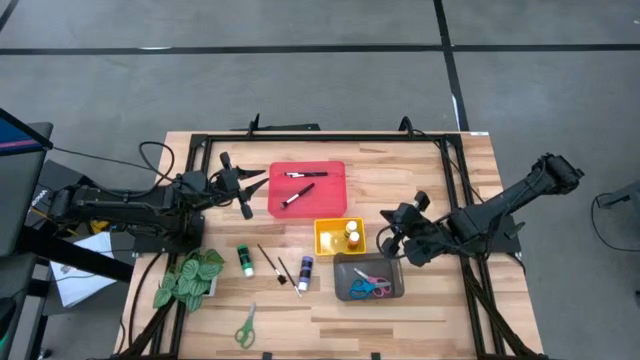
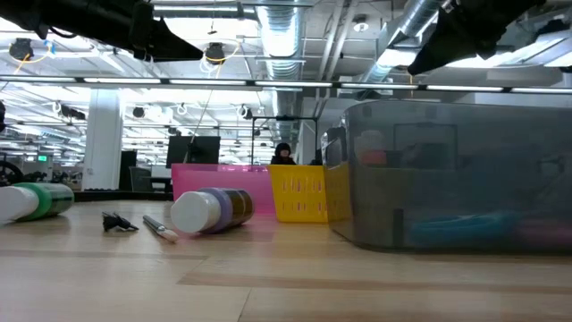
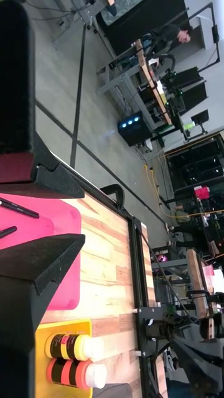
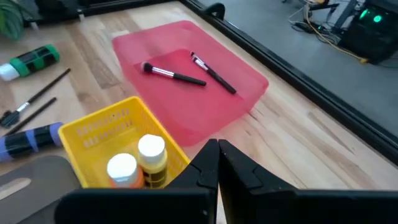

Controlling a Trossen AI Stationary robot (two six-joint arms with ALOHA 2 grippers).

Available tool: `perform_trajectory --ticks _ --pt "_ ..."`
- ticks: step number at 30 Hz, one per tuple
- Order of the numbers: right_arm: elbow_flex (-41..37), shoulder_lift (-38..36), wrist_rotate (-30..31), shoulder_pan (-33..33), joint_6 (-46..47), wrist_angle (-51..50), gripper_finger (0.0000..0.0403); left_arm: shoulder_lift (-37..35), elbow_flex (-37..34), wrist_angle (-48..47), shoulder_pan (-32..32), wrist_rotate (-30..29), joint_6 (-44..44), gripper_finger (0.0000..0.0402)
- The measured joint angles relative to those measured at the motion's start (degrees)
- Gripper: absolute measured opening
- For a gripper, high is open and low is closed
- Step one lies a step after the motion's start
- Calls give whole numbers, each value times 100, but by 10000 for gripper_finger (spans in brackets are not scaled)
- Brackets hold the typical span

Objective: Pick & Place Paint Supplies
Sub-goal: Put the green paint bottle into the yellow bin

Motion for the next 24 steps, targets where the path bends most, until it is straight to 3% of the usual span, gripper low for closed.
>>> perform_trajectory --ticks 10,24 --pt "0 0 -10 20 77 -105 8 0 0 1 0 0 0 95" --pt "-2 0 -166 20 92 -57 81 0 0 67 -1 0 215 95"
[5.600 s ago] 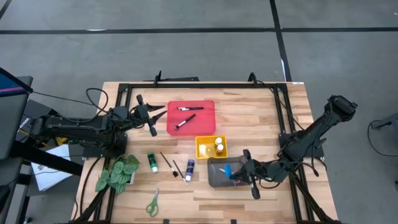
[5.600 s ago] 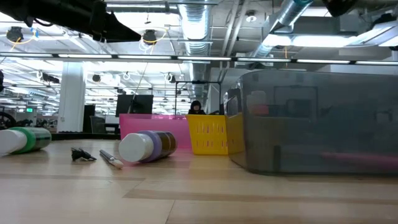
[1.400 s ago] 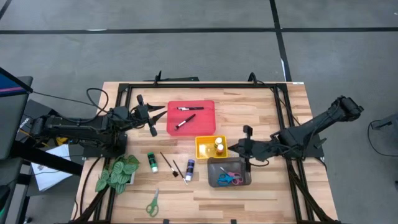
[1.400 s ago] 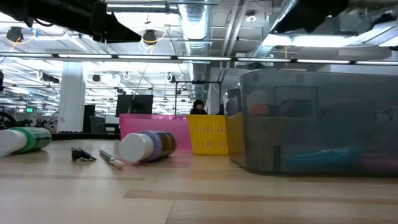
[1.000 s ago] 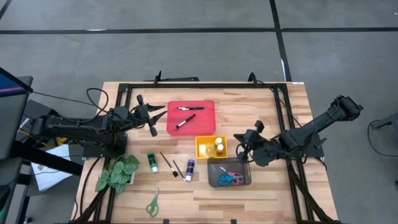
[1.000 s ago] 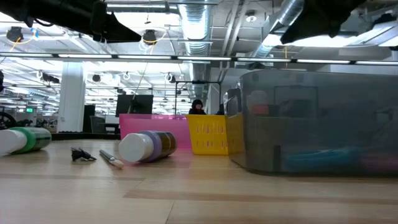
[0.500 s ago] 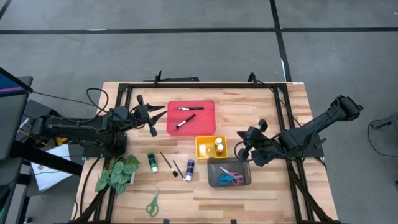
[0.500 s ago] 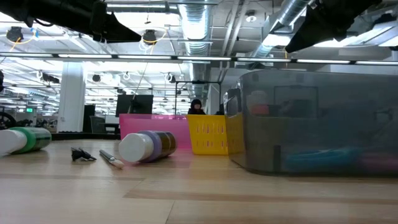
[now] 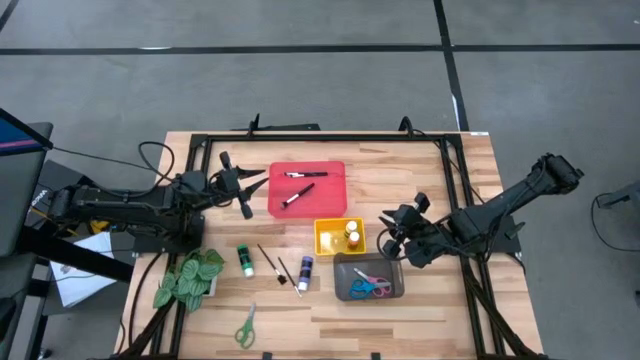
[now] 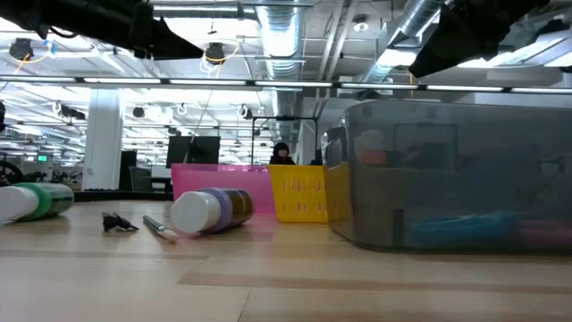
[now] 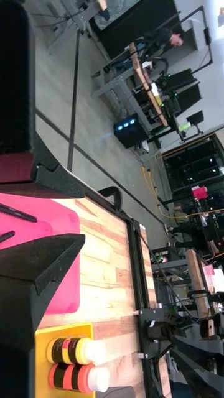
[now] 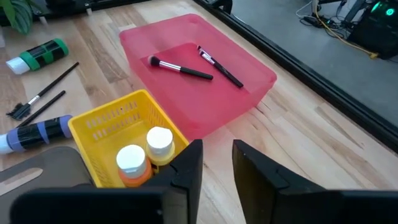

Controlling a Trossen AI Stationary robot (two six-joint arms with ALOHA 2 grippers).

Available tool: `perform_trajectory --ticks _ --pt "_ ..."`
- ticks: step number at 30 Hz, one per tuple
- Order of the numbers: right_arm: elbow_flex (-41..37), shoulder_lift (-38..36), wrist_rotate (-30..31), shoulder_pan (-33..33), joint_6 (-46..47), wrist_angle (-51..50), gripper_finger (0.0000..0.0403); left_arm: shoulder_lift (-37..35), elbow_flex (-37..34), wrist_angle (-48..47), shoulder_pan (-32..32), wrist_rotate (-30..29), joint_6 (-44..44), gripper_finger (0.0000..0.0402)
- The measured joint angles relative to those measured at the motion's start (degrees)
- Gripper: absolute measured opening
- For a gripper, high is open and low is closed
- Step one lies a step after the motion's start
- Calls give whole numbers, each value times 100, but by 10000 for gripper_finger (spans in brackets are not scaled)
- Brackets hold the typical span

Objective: Pick & Place Paint Supplies
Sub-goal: Put the green paint bottle into the yellow bin

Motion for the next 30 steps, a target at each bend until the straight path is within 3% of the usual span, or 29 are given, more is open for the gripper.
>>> perform_trajectory --ticks 6,10,20,24,30 --pt "0 0 -11 37 -2 -33 92 0 0 94 -126 -2 85 95" --pt "0 0 -11 125 -13 -76 94 0 5 89 -571 0 87 102" --pt "-4 -434 42 474 -12 -276 94 518 776 -150 -1822 -272 78 194" --pt "-4 -540 161 623 -13 -303 94 1114 1446 -1122 -2039 -461 -270 226" --pt "-4 -564 186 752 -13 -301 94 2274 2671 -3834 -2188 -491 -1362 238"
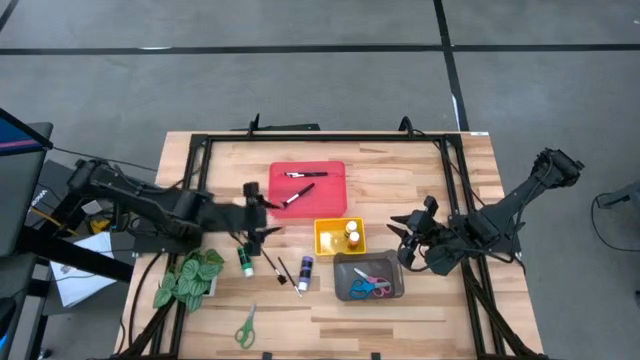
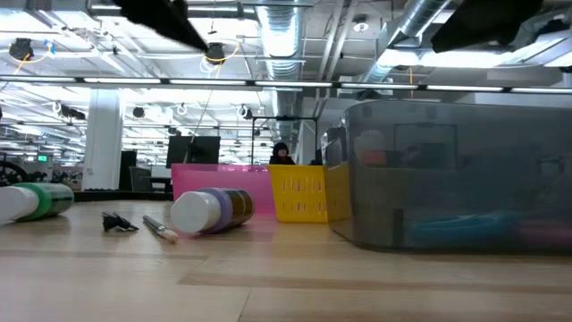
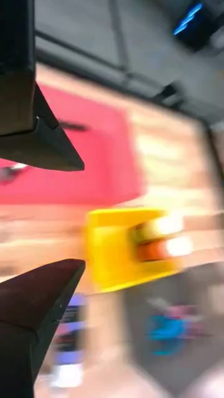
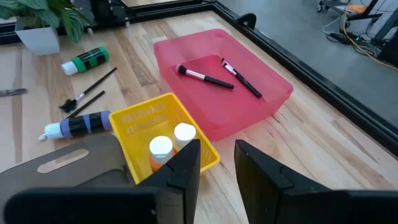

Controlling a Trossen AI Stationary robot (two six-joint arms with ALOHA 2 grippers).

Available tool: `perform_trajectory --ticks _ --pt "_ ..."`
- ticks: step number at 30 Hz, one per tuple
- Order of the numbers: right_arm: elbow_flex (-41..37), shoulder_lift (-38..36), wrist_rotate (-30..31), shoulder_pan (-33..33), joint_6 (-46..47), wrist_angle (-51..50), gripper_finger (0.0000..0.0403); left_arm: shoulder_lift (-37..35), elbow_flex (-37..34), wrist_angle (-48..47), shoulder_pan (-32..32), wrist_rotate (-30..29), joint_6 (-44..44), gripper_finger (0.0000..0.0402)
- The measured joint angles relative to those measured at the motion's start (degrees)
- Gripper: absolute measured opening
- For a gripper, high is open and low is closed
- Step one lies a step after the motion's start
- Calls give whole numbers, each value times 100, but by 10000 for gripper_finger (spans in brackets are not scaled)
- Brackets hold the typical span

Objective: Pick & Place Paint Supplies
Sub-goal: Put the green paint bottle into the yellow bin

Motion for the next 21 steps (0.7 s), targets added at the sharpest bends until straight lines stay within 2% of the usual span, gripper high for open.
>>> perform_trajectory --ticks 4,11,21 --pt "0 2 0 -9 0 2 94 665 547 -1099 -139 469 -223 234" --pt "0 -11 -1 -9 -130 0 94 1447 1000 -1732 -631 1762 -285 231" --pt "2 -337 6 -7 -560 262 94 2335 1036 -3030 -1678 1831 -213 226"
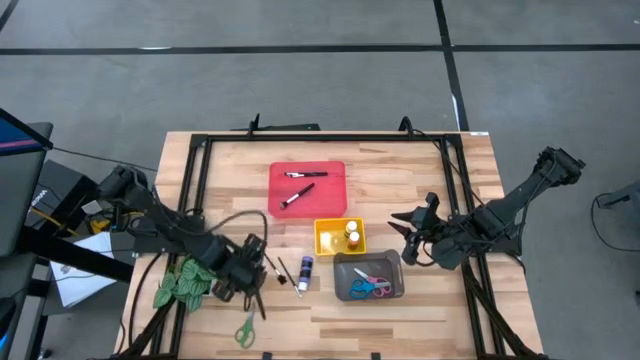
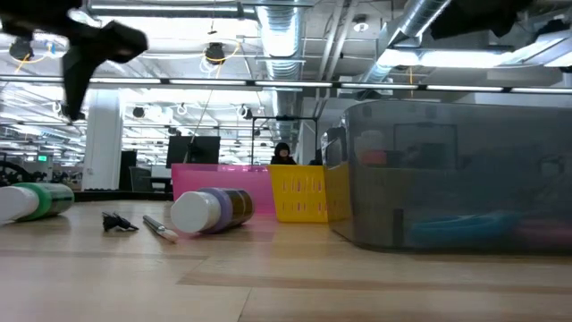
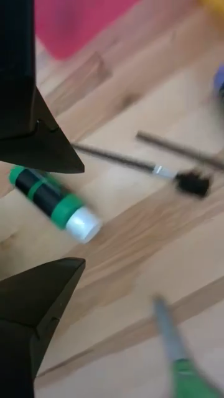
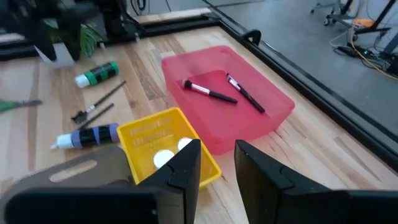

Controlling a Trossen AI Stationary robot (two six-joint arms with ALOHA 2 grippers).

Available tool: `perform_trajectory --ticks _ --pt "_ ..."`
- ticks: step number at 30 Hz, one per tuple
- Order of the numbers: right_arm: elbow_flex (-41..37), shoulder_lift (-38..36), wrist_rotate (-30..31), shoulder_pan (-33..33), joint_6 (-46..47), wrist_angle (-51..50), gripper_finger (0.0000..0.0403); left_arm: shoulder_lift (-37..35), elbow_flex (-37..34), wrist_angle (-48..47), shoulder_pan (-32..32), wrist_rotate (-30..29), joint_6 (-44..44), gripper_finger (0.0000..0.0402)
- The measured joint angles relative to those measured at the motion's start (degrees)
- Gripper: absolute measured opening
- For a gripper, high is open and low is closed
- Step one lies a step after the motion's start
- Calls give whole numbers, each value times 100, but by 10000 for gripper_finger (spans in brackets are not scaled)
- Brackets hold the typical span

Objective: Pick & Place Paint Supplies
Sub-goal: Put the green paint bottle into the yellow bin

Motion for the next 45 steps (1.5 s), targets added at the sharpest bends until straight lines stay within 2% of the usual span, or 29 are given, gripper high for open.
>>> perform_trajectory --ticks 5,13,19,25,37,45 --pt "2 -30 -17 0 -445 442 94 523 -2 -63 -393 -38 351 226" --pt "0 -28 -37 0 -659 682 94 1209 -11 -117 -560 -669 1042 226" --pt "2 -28 -52 20 -656 743 94 1436 -9 -332 -522 -481 936 226" --pt "0 -28 -50 154 -658 798 94 1812 60 -856 -522 -827 571 226" --pt "1 -28 -50 166 -712 793 94 2018 118 -621 -487 -907 556 225" --pt "1 -28 -57 257 -708 806 94 2016 15 -485 -400 -909 547 196"
